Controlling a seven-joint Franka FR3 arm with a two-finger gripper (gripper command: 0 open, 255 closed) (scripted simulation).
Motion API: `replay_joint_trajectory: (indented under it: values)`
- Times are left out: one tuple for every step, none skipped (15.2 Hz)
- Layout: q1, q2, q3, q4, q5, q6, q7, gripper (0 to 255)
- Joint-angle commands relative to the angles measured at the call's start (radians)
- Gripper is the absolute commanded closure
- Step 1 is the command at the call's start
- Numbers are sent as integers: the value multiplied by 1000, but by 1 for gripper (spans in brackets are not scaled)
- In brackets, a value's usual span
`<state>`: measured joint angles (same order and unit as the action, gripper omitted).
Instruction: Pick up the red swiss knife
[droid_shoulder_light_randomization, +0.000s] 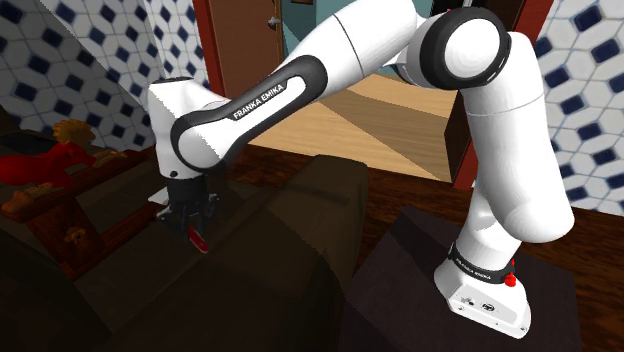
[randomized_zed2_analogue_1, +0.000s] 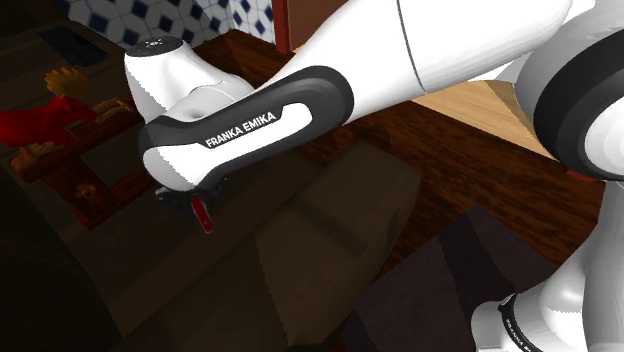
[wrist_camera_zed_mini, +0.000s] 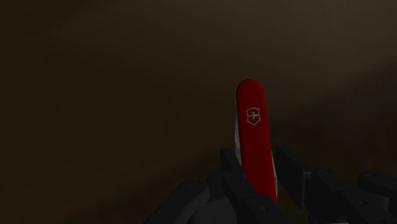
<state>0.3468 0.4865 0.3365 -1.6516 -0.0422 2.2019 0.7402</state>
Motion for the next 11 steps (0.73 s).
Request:
replay_joint_trajectory:
  values:
    - [-2, -15, 3, 6, 5, -21, -1, 255]
    - [-3, -21, 4, 12, 6, -32, -1, 255]
    - [-3, -26, 5, 18, 8, -43, -1, 255]
    - [-4, -31, 6, 24, 9, -54, -1, 255]
    - [-4, -36, 7, 31, 11, -66, -1, 255]
    - [-5, -40, 8, 38, 12, -77, -1, 255]
    - [-5, -45, 8, 45, 13, -88, -1, 255]
    - [-6, -49, 9, 52, 15, -100, 0, 255]
    - [-6, -54, 10, 60, 16, -111, 0, 255]
    - [-6, -54, 10, 61, 16, -113, 0, 255]
    - [-6, -54, 10, 61, 16, -113, 0, 255]
